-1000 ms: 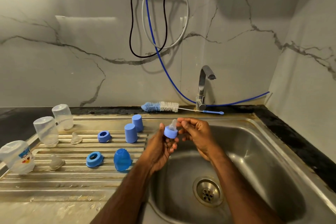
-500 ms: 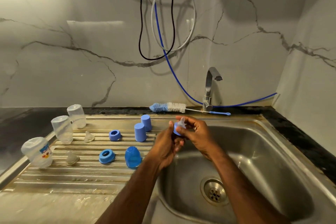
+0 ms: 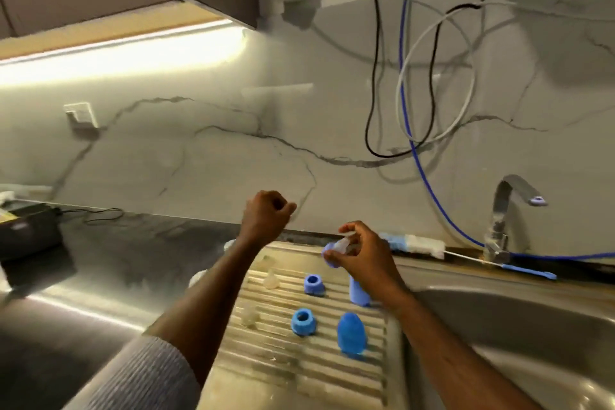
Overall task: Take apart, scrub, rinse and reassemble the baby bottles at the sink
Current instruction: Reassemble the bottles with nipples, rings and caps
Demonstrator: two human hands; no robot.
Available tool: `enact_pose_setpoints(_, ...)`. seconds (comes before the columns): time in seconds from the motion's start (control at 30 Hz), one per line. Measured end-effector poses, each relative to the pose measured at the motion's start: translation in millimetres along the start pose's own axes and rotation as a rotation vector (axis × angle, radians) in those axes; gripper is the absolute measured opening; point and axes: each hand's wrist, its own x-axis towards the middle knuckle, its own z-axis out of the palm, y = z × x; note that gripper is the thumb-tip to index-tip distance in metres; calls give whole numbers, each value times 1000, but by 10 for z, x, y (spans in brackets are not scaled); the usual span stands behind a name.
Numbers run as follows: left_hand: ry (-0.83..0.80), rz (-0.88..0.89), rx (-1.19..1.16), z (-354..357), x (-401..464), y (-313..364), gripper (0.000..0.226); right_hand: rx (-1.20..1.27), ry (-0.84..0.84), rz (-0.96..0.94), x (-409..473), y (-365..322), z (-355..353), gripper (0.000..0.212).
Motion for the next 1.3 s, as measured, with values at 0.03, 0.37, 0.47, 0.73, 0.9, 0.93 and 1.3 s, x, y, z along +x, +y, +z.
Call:
enact_pose_setpoints(0.03, -14, -6, 98, -89, 133, -193, 20, -39, -19, -2, 36, -12, 149, 51)
enact_pose_setpoints(0.37, -349, -240, 606, -90, 681, -1057, 66, -269, -70, 16, 114, 115, 647, 46)
enact_pose_setpoints(0.47, -447, -244, 648, -4, 746, -1064, 65, -291, -76, 22, 151, 170, 623, 43)
enact_pose_setpoints(0.73, -399, -131, 684, 208, 814, -1141, 57, -311, -78, 6, 185, 149, 571, 40)
enact_pose_setpoints(0.9, -79, 34, 310, 357, 761, -827, 58, -250, 94, -8, 135, 148, 403, 30)
enact_pose_setpoints(0.93, 3, 43, 133, 394, 701, -719, 57, -208, 137, -8, 122, 169, 341, 26)
enact_pose_setpoints(1.3, -186, -203, -1005, 1209, -1078, 440, 30, 426, 357, 169, -532, 493, -831, 30)
